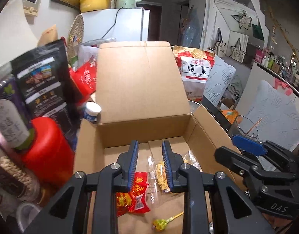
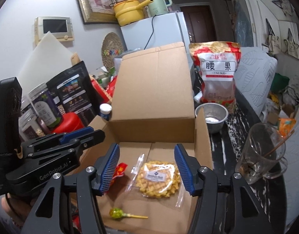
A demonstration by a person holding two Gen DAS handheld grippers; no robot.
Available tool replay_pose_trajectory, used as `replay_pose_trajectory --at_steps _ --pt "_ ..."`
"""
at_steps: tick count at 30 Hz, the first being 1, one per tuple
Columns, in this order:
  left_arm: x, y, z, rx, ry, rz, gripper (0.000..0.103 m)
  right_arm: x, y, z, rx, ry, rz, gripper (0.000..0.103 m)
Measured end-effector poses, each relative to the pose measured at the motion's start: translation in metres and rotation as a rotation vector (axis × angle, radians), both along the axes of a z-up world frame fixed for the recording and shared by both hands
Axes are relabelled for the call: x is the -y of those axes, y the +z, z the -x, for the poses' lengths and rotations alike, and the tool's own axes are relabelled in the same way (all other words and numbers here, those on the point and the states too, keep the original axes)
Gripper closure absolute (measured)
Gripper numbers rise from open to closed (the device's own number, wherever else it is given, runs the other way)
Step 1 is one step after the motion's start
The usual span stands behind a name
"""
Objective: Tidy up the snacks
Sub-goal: 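Withdraw both tools from the box back over the table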
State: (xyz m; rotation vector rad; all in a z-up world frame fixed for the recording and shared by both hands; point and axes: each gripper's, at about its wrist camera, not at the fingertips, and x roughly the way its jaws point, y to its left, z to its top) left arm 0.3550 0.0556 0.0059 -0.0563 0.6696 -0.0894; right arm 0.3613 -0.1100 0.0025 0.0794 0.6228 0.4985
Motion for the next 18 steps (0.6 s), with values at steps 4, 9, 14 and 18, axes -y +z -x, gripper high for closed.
replay_pose_trajectory --at_steps 4,9,14,18 --pt "-0.003 0.01 0.015 0.019 0.018 -0.012 0.078 0.001 0.011 0.017 0.029 -0.003 0.014 0.041" --pt "-0.006 0.023 0.036 0.025 0.048 -0.026 0.075 0.003 0.026 0.041 0.059 0.008 0.007 0.035" --pt "-0.007 0.037 0.061 0.057 0.08 -0.047 0.052 0.007 0.039 0.065 0.093 0.008 0.01 0.03" --pt "-0.004 0.049 0.089 0.13 0.102 -0.067 0.02 0.01 0.046 0.088 0.117 0.003 0.021 0.028"
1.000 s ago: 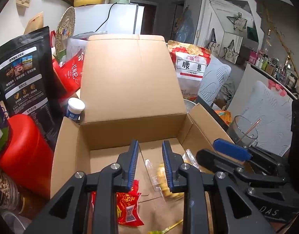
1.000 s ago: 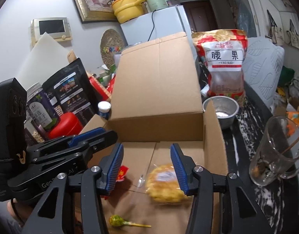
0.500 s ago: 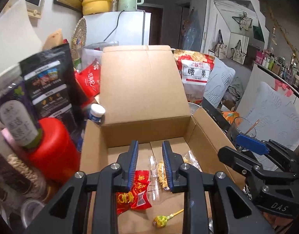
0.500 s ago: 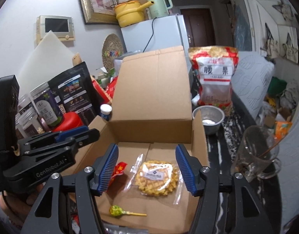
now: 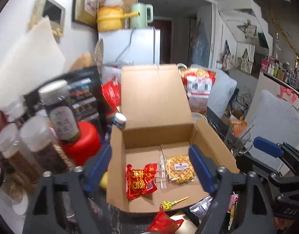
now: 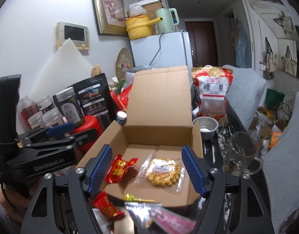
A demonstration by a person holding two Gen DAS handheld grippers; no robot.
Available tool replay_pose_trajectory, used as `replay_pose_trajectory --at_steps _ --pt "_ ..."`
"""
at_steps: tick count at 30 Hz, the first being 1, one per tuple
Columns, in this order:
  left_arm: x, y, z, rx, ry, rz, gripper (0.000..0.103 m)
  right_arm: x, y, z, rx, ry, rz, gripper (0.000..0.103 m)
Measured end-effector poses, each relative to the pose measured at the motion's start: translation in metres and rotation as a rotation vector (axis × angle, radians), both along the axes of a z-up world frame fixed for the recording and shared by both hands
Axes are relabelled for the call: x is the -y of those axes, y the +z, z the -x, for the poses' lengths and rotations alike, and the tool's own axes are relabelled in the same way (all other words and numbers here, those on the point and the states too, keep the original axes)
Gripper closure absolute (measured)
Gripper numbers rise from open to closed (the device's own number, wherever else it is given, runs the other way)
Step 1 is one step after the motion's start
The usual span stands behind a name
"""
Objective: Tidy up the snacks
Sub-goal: 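Withdraw both tools from the box back over the table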
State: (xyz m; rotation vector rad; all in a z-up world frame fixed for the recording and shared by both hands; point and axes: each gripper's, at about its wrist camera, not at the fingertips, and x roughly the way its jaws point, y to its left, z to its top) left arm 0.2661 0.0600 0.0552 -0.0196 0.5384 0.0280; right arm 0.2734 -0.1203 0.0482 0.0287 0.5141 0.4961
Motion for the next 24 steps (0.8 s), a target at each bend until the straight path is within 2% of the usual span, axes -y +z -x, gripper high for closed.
replay_pose_trajectory --at_steps 8,17,24 --pt "0.005 0.011 0.041 0.023 -0.034 0.001 0.02 0.008 0.011 0.046 0.05 -0.01 0.007 0.016" --pt "0.008 0.009 0.089 0.02 -0.093 0.003 0.02 0.007 0.013 0.094 0.073 -0.014 0.039 0.006" --pt "0.008 0.004 0.126 0.011 -0.133 -0.006 0.02 0.0 0.007 0.127 0.084 0.011 0.052 0.003"
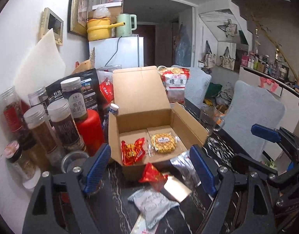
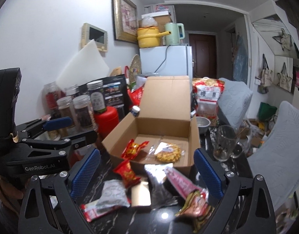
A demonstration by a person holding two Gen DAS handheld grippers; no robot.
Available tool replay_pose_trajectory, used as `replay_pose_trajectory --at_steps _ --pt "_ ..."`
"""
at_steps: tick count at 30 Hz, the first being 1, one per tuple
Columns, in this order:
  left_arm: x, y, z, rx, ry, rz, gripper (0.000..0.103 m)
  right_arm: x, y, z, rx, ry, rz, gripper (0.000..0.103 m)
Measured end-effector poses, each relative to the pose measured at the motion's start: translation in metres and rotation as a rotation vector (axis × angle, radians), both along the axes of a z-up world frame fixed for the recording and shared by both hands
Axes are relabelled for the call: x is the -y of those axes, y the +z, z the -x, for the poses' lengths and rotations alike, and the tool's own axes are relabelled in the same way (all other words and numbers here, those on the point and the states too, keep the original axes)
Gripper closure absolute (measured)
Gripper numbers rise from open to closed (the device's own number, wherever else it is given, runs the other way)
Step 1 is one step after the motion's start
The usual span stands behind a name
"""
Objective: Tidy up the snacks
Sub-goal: 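Withdraw both tools from the box back over the table, then grasp the white printed bread bag with the left tool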
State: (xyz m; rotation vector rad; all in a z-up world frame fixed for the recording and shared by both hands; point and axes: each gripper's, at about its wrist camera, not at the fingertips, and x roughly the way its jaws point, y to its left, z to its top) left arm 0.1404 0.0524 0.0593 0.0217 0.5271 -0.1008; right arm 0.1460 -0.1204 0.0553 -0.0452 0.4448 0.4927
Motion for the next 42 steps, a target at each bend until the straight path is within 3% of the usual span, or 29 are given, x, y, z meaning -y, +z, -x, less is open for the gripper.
replay_pose_trajectory --at_steps 8,18,30,42 --pt "-0.006 -0.017 0.022 -0.049 -0.029 0.02 0.02 -0.007 -0.018 0.028 -0.03 0.03 -0.005 0.003" --pt "-0.01 -0.063 0.03 -0.165 -0.042 0.028 0.02 -0.011 -0.06 0.038 -0.108 0.042 -0.01 0.003" --pt "-0.018 -0.123 0.023 -0.308 -0.05 0.102 0.02 -0.009 -0.115 0.033 -0.225 0.03 0.005 0.003" --pt "-0.015 -0.151 0.0 -0.363 -0.018 0.178 0.02 0.004 -0.147 0.017 -0.302 -0.013 0.015 0.003"
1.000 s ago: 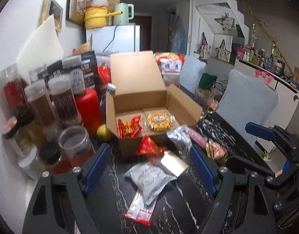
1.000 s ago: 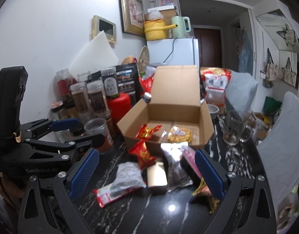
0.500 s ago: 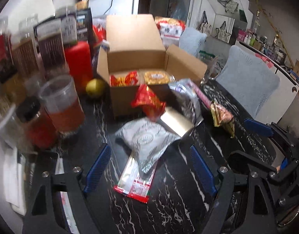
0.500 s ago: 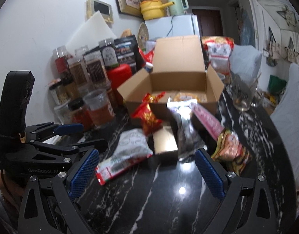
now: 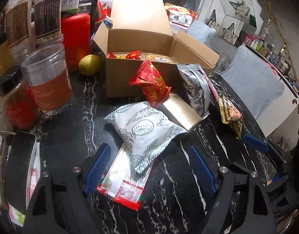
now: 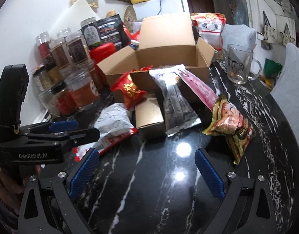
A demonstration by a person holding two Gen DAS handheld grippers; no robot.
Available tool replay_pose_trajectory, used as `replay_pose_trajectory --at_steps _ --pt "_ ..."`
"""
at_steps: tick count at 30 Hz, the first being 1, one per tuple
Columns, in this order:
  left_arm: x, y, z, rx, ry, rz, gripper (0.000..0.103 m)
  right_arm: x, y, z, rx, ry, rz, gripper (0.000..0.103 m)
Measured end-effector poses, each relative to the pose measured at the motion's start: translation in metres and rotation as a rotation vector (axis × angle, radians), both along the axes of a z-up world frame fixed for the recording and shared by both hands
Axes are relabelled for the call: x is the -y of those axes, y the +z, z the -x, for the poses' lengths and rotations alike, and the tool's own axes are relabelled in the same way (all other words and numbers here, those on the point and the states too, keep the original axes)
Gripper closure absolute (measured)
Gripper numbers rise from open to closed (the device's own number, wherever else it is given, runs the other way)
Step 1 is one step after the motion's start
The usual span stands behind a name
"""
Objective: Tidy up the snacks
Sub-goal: 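Grasp the white printed bread bag with the left tool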
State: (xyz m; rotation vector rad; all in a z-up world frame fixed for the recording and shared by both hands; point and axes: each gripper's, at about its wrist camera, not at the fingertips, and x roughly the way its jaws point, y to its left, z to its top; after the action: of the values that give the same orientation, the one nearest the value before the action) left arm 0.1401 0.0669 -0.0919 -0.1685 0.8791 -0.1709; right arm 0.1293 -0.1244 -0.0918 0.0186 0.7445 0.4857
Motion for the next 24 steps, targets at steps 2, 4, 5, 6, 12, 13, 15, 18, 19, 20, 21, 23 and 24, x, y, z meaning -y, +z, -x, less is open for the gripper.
replay_pose_trajectory --at_steps 2,4,5,6,12,13,15,18,19,20,21,23,24 --pt "0.0 0.0 -0.006 -0.004 0.013 0.006 0.02 0.003 -0.002 -0.004 0.001 -0.012 0.001 0.003" --pt "0.0 -0.001 -0.014 -0.012 0.028 0.014 0.02 0.006 -0.003 -0.008 0.002 -0.021 0.002 0.003" --pt "0.0 -0.001 -0.018 -0.019 0.038 0.018 0.02 0.006 -0.003 -0.009 0.004 -0.022 0.006 0.003" --pt "0.0 -0.002 -0.021 -0.025 0.046 0.019 0.02 0.007 -0.004 -0.011 0.004 -0.023 0.011 0.003" --pt "0.001 -0.008 -0.047 -0.063 0.09 0.01 0.02 0.013 -0.006 -0.023 -0.001 -0.034 0.003 0.003" --pt "0.002 -0.01 -0.05 -0.072 0.097 0.003 0.02 0.014 -0.007 -0.026 -0.006 -0.038 -0.002 0.003" --pt "0.003 -0.015 -0.058 -0.098 0.11 -0.008 0.02 0.016 -0.009 -0.029 -0.011 -0.041 -0.004 0.003" --pt "0.006 -0.023 -0.066 -0.128 0.113 -0.008 0.02 0.019 -0.011 -0.033 -0.018 -0.052 0.0 0.003" --pt "0.007 -0.025 -0.069 -0.138 0.115 -0.012 0.02 0.02 -0.012 -0.035 -0.019 -0.054 0.004 0.003" --pt "0.007 -0.028 -0.073 -0.151 0.116 -0.013 0.02 0.021 -0.013 -0.035 -0.019 -0.055 0.005 0.003" --pt "0.008 -0.029 -0.075 -0.158 0.119 -0.015 0.02 0.022 -0.013 -0.036 -0.02 -0.054 0.003 0.003" --pt "0.008 -0.032 -0.079 -0.171 0.125 -0.022 0.02 0.024 -0.013 -0.037 -0.022 -0.056 -0.002 0.003" --pt "0.007 -0.036 -0.08 -0.18 0.124 -0.021 0.02 0.025 -0.014 -0.037 -0.024 -0.056 -0.004 0.003"
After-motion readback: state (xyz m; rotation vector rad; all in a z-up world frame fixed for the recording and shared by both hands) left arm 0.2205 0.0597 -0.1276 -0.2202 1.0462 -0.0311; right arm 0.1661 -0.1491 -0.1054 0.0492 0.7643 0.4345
